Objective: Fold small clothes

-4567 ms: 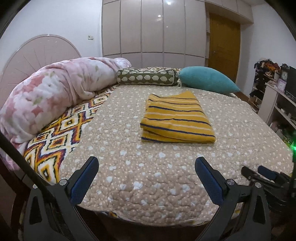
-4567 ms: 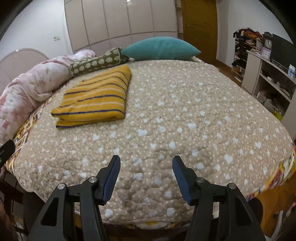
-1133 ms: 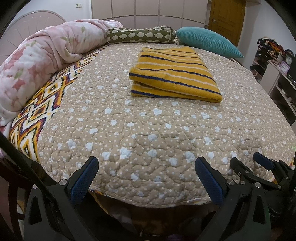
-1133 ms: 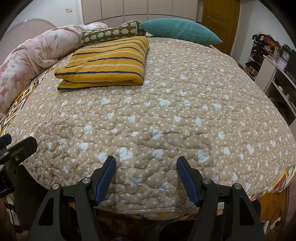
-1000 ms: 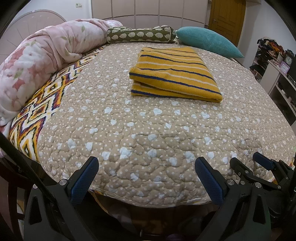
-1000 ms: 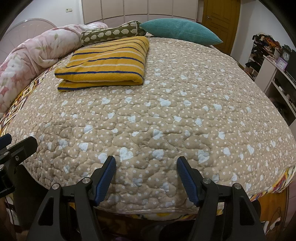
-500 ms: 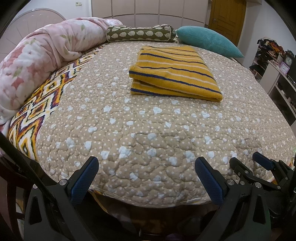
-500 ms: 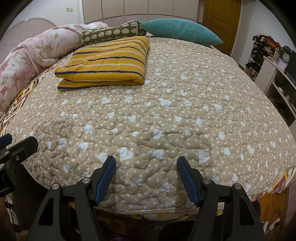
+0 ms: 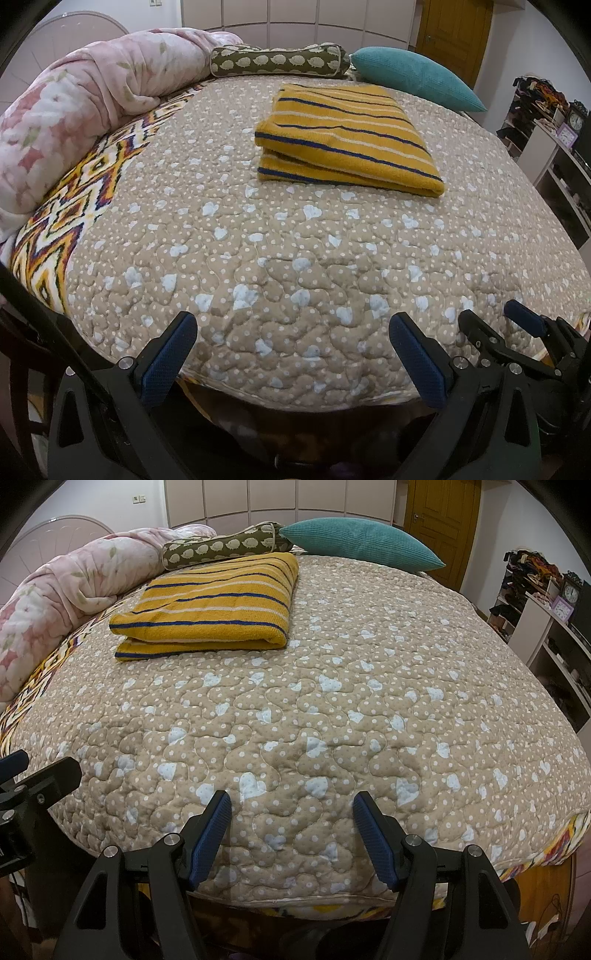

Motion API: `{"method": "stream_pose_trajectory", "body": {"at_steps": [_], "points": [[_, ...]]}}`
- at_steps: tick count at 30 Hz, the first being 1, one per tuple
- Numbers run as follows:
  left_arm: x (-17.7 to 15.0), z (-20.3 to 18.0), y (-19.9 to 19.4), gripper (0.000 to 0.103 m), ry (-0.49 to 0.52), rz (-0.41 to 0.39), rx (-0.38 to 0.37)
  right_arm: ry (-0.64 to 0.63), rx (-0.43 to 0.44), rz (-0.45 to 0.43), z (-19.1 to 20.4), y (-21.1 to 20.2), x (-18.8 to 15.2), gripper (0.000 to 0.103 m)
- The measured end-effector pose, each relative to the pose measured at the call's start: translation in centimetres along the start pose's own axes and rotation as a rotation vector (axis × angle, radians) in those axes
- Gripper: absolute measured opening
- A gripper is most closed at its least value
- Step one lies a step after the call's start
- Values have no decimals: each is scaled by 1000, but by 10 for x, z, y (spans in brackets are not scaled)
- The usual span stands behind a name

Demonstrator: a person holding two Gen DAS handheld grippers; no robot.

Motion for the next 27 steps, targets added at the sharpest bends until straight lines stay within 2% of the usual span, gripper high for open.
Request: {"method": "stream_pose_trajectory", "body": {"at_steps": [21, 27], "points": [[-2, 2, 3, 103, -4, 11, -7, -2, 0, -4, 0, -1, -1, 73], [-3, 4, 4, 103, -7, 9, -5, 6, -4, -54, -4, -8, 6, 73]]}}
Point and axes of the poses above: each gripper's, at about its wrist camera, not at the fingertips, and y roughly the way its jaws point, z to its left, x to its top, the point moved 9 cm from there along y, roughly the way its jaws point, and after that the axes turned 7 degrees about y, right-handed, at the moved point
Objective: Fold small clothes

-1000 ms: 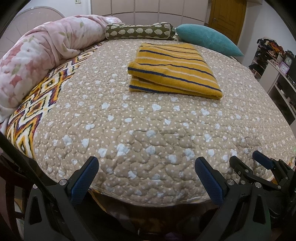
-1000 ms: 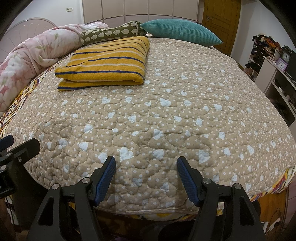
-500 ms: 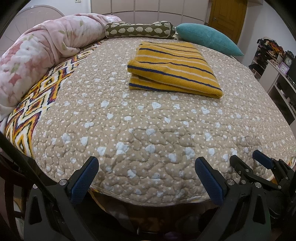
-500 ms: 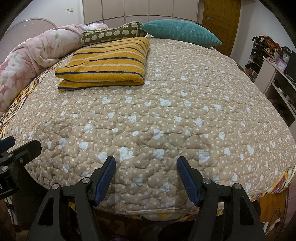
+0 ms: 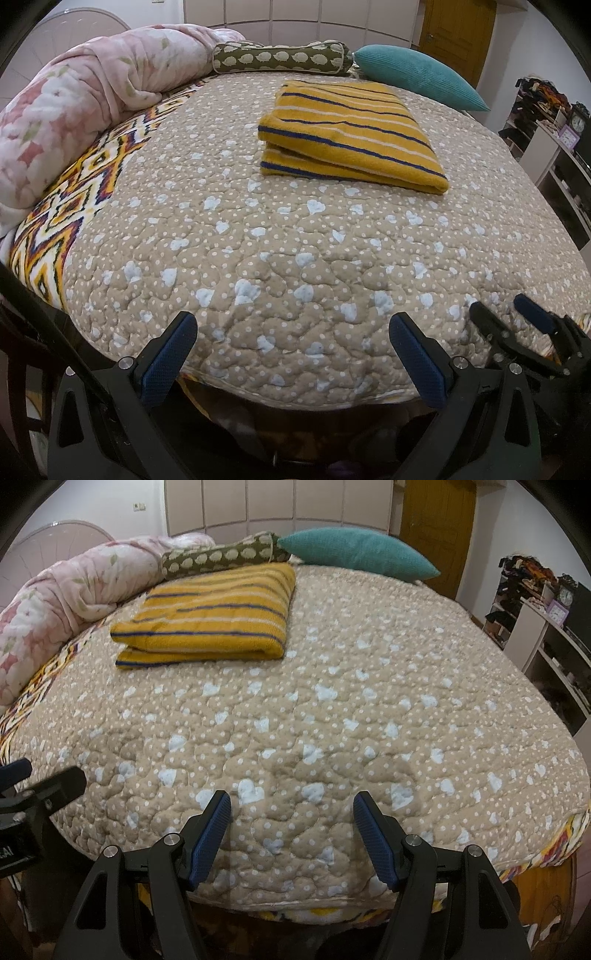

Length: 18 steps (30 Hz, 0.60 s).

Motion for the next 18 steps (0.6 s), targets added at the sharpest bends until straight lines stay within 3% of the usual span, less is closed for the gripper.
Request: {"method": "stream_pose_trajectory", "body": {"at_steps": [5, 18], "points": [[-1, 1, 1, 103, 0, 1, 1, -2, -26, -61, -7, -6, 14, 73], [-2, 2, 2, 103, -2, 1, 6, -13, -35, -48, -5, 1, 8, 74]]}}
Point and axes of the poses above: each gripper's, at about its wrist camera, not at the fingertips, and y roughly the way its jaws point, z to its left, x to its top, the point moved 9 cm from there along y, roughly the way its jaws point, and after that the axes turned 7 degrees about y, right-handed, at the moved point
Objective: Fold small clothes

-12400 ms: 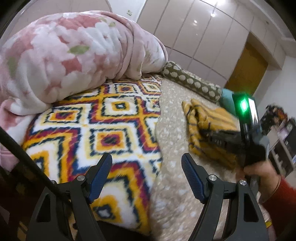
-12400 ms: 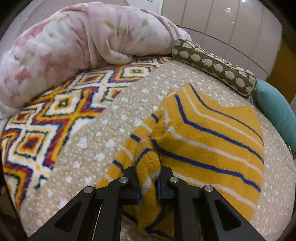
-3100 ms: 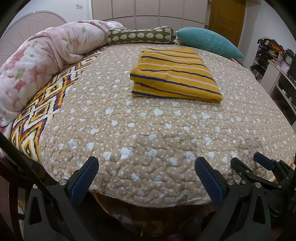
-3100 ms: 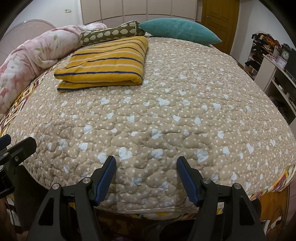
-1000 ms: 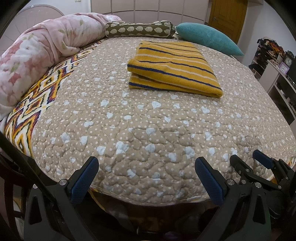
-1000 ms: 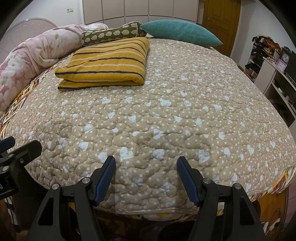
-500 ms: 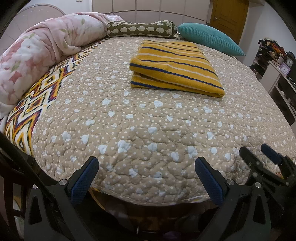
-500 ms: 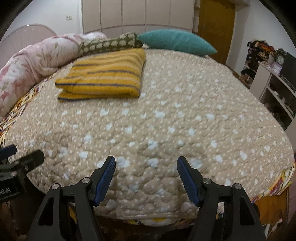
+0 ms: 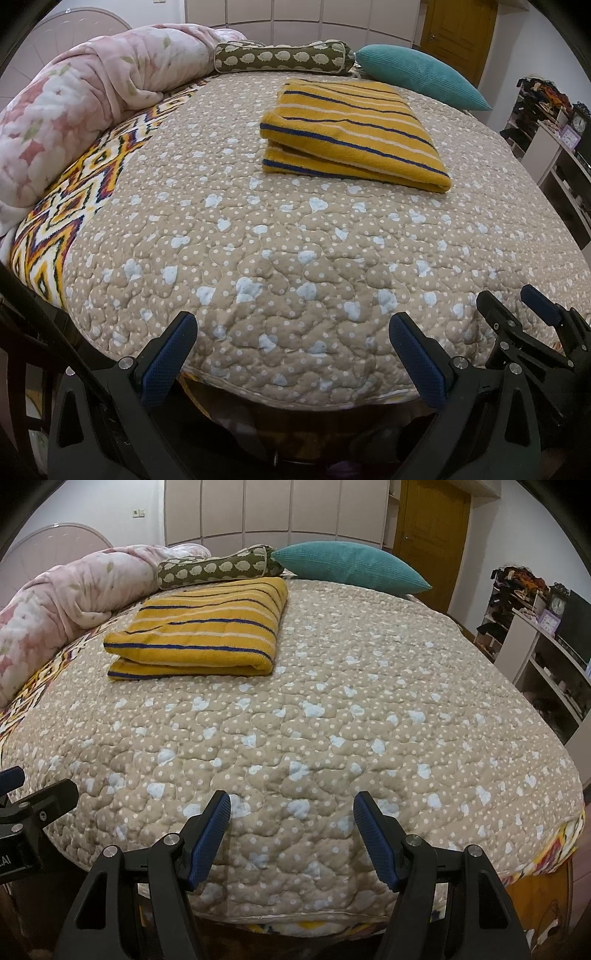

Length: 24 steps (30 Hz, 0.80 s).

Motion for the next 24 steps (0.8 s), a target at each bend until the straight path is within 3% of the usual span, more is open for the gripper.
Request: {"method": "stream_pose_trajectory", "body": {"at_steps": [24], "points": [[1, 0, 1, 103, -1, 3, 2, -22, -2, 7, 6, 3, -6, 74]]}}
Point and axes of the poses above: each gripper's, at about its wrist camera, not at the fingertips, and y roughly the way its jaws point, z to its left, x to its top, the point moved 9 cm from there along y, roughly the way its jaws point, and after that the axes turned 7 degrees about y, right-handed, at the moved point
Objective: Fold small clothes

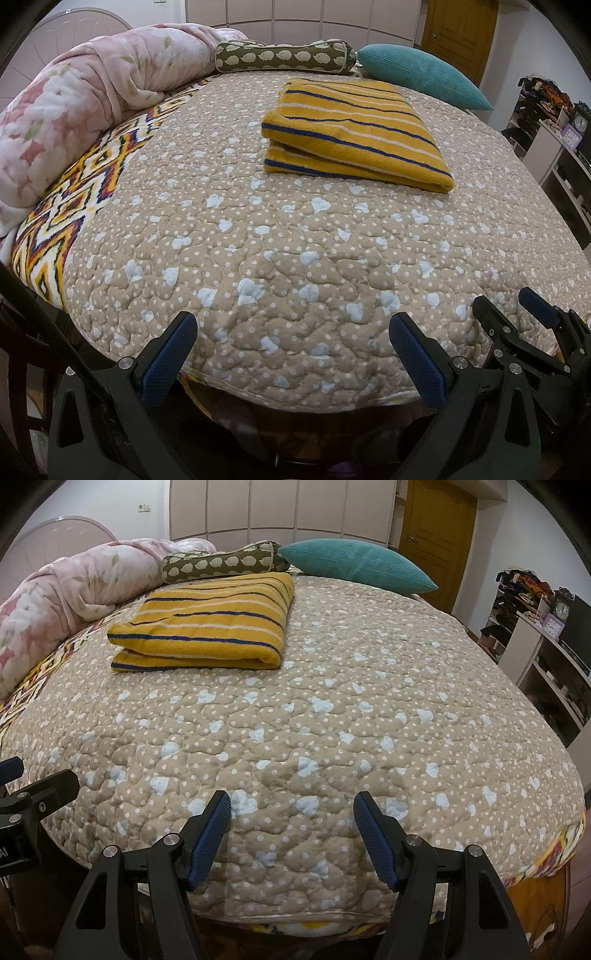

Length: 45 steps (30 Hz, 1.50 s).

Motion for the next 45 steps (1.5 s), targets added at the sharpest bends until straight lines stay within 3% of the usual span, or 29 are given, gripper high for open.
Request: {"method": "stream_pose_trajectory", "body": {"at_steps": [15, 33, 41, 45], "points": [[0, 0, 0, 103, 0, -2, 3, -3, 1, 1, 2, 1, -1, 74], [7, 2, -11, 103, 14, -51, 65, -4, 5, 0, 1, 2, -1, 75], [55, 35, -9, 103, 0, -134, 144, -63, 13, -49, 15, 14, 33, 76], [66, 45, -1, 103, -16, -128, 144, -44, 39, -61, 26, 23, 53, 76]]}}
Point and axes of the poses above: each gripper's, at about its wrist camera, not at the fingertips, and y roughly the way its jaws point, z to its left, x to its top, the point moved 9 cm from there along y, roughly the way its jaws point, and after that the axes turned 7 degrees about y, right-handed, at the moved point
